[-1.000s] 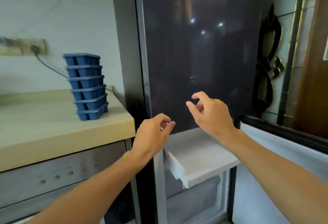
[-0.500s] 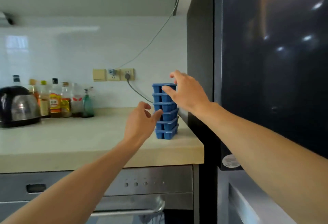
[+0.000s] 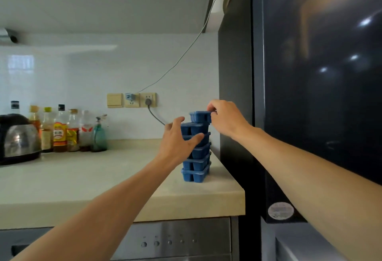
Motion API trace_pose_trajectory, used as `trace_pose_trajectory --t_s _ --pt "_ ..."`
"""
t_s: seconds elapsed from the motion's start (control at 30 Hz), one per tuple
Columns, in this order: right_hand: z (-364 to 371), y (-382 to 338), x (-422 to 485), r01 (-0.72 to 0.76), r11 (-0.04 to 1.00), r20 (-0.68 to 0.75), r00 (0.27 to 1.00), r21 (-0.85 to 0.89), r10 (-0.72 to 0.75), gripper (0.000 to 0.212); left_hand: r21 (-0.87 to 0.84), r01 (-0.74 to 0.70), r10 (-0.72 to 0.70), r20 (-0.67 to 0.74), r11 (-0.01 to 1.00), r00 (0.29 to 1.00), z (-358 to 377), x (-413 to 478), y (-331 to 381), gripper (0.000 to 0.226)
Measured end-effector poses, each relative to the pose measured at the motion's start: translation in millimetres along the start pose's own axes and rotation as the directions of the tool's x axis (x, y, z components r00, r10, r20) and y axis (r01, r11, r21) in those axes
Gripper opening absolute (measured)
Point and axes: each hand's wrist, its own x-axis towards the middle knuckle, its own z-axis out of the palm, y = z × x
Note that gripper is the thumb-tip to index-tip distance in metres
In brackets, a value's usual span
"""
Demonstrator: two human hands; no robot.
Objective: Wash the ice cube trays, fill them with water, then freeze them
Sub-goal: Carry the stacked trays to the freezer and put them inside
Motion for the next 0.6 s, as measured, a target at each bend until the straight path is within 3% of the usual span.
trace_pose_trajectory --t_s 0.07,0.2,0.4,0.6 --pt "-0.2 5.0 -1.7 -0.017 0.997 -0.022 1.0 0.076 0.018 0.011 0.001 -0.009 0.009 0.0 1.0 1.0 6.2 4.7 1.3 0.073" --pt "8.5 3.3 -2.0 -0.036 0.998 -0.086 0.995 0.049 0.04 0.036 -0.027 -0.013 0.011 -0.049 1.0 0.999 15.7 10.6 3.5 0.059" --pt "8.8 9.3 -11.5 -0.032 0.998 -0.213 0.976 0.054 0.043 0.032 -0.108 0.002 -0.021 -0.173 0.994 0.985 17.2 13.9 7.4 0.032" --pt "-15.6 24.8 -46.4 0.0 0.996 -0.376 0.926 0.092 0.034 0.031 -0.209 -0.082 0.019 -0.284 0.974 0.959 10.6 -6.3 12.9 0.031"
